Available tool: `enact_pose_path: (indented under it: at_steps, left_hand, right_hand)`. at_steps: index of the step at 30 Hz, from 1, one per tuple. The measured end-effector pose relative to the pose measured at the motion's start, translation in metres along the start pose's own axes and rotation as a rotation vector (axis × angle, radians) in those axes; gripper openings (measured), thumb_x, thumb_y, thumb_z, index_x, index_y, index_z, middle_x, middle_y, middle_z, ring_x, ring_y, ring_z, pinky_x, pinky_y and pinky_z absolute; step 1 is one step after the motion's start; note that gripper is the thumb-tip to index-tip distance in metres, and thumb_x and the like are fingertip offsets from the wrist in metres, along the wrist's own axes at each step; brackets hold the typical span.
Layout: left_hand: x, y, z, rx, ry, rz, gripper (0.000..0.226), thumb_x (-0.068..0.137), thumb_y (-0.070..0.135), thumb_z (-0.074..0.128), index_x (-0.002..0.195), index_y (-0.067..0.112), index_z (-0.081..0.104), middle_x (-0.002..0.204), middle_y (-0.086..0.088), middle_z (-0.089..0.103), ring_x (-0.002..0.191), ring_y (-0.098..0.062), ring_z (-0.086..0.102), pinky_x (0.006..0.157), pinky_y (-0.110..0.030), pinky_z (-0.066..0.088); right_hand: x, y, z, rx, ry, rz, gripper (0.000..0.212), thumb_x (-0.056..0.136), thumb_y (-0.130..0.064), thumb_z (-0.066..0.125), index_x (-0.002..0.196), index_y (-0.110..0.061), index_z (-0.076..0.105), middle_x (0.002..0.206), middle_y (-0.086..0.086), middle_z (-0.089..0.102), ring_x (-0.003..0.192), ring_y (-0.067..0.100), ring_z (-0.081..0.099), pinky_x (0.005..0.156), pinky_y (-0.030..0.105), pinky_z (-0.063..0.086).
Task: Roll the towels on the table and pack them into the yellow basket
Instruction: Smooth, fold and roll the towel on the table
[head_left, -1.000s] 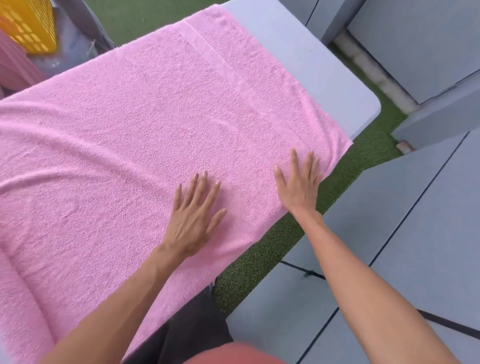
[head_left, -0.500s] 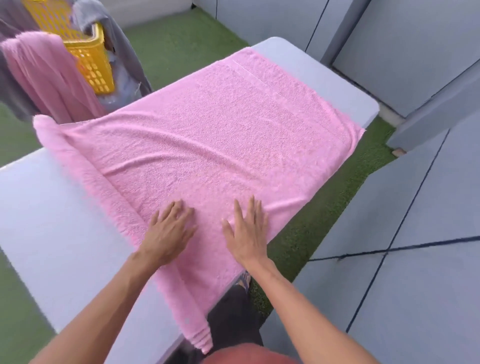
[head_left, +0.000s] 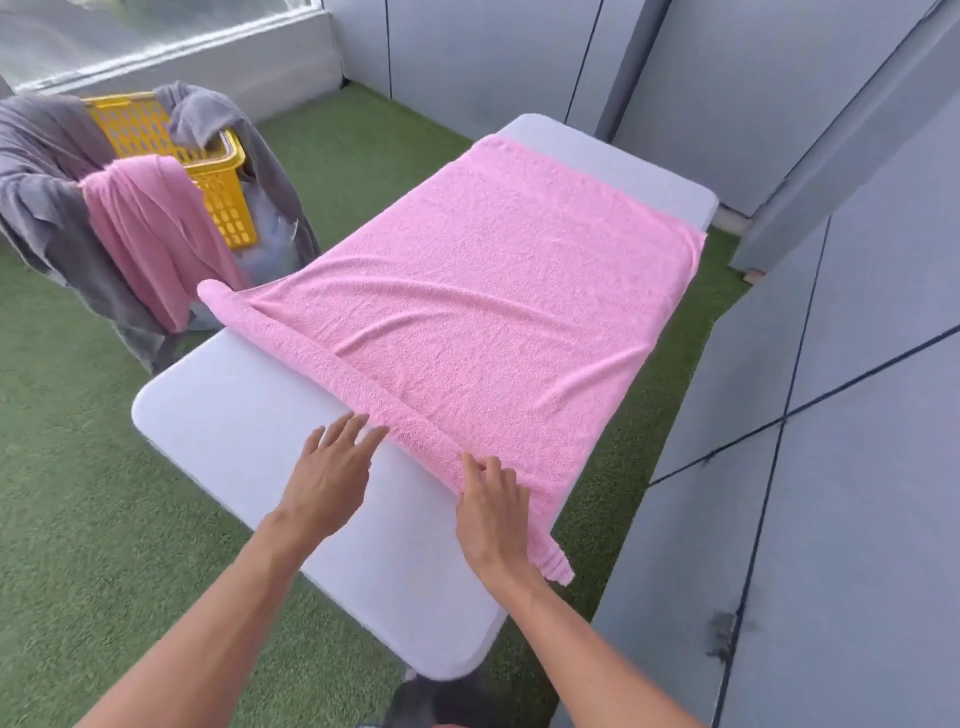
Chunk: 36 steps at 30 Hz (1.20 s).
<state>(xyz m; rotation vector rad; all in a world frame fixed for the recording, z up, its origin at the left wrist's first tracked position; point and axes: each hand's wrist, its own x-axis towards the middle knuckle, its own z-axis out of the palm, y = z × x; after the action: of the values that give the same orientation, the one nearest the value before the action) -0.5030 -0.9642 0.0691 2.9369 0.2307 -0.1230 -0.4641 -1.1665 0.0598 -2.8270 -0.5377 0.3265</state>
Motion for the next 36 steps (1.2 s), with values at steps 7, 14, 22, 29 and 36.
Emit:
enact_pose_path:
  at_steps: [7,14,22,29,36]
  left_hand:
    - [0.028,-0.044,0.007,0.084,-0.015,0.053,0.072,0.070,-0.010,0.067,0.134,0.015,0.048,0.141,-0.017,0.046,0.132,-0.036,0.043,0.097,-0.051,0.044]
    - [0.086,-0.117,0.001,0.119,0.004,0.151,0.080,0.069,-0.016,0.063,0.139,0.015,0.044,0.144,-0.017,0.041,0.135,-0.037,0.037,0.101,-0.052,0.037]
    - [0.117,-0.198,-0.019,0.191,0.001,0.219,0.065,0.077,0.000,0.070,0.136,0.016,0.048,0.135,-0.010,0.053,0.129,-0.034,0.044,0.102,-0.052,0.031]
    - [0.125,-0.221,-0.032,0.221,-0.044,0.337,0.048,0.072,0.007,0.078,0.117,0.013,0.061,0.114,-0.010,0.065,0.109,-0.036,0.057,0.086,-0.054,0.038]
    - [0.145,-0.247,-0.040,0.068,-0.292,0.338,0.030,0.089,0.016,0.063,0.120,0.019,0.064,0.116,0.002,0.065,0.110,-0.027,0.055,0.084,-0.045,0.046]
  right_hand:
    - [0.002,-0.017,0.014,-0.017,0.111,0.149,0.066,0.072,-0.003,0.074,0.130,-0.022,0.050,0.108,-0.001,0.061,0.091,0.019,0.053,0.079,0.035,0.042]
    - [0.014,-0.023,0.038,-0.058,0.185,0.295,0.075,0.069,0.005,0.066,0.135,-0.025,0.043,0.124,0.000,0.053,0.113,0.026,0.048,0.101,0.051,0.035]
    - [-0.015,-0.030,0.046,-0.056,0.324,0.471,0.053,0.086,-0.012,0.062,0.133,-0.034,0.049,0.127,-0.003,0.052,0.110,0.025,0.050,0.086,0.043,0.034]
    - [-0.027,-0.023,0.047,0.008,0.296,0.467,0.046,0.086,-0.009,0.052,0.128,-0.027,0.054,0.119,-0.012,0.055,0.111,0.017,0.049,0.094,0.032,0.032]
    - [-0.012,-0.008,0.001,0.147,-0.138,0.543,0.049,0.095,-0.009,0.039,0.129,-0.041,0.052,0.123,-0.010,0.058,0.122,0.016,0.042,0.093,0.035,0.024]
